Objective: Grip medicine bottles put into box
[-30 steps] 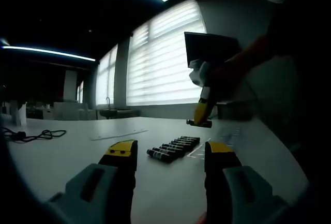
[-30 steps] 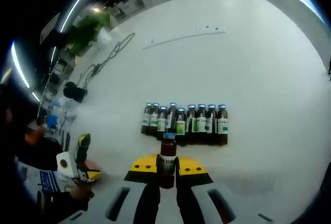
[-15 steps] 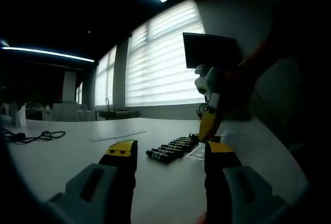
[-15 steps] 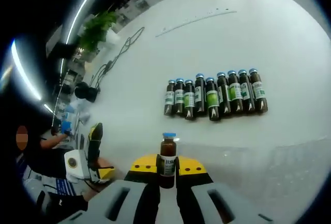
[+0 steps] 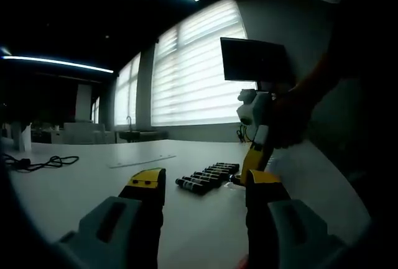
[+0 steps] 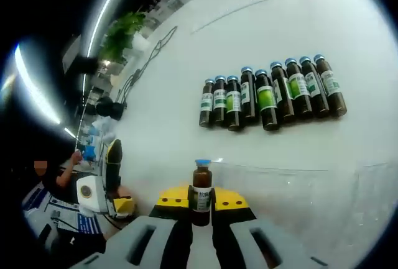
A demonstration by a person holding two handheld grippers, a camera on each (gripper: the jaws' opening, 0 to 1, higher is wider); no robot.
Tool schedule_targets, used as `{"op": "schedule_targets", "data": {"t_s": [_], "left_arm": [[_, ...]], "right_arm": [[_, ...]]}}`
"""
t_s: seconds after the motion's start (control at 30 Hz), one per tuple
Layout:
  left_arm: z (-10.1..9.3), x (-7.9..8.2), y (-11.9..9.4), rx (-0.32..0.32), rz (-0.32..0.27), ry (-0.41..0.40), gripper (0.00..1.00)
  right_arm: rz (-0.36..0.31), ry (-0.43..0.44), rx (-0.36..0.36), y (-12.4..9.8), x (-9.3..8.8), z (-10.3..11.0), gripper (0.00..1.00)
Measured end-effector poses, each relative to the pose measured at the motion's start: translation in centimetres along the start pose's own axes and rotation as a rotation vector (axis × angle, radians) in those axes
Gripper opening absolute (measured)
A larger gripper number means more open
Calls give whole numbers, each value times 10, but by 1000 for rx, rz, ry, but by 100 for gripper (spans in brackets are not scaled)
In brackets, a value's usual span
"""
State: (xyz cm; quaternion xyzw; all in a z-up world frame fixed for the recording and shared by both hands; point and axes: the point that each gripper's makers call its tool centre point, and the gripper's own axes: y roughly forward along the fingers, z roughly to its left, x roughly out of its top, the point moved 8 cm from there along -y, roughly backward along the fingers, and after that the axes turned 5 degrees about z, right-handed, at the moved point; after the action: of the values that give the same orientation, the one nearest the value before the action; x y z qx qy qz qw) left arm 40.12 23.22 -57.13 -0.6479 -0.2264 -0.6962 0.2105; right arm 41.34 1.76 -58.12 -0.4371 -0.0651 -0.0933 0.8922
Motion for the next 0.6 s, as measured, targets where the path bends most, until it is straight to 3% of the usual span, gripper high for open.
{"op": "schedule_targets", "data": {"t_s": [0.6], "left_arm": [[0,-3,2,-3,16,6,44]], "right_arm": [[18,17,55,9,-9,-3,8]]}}
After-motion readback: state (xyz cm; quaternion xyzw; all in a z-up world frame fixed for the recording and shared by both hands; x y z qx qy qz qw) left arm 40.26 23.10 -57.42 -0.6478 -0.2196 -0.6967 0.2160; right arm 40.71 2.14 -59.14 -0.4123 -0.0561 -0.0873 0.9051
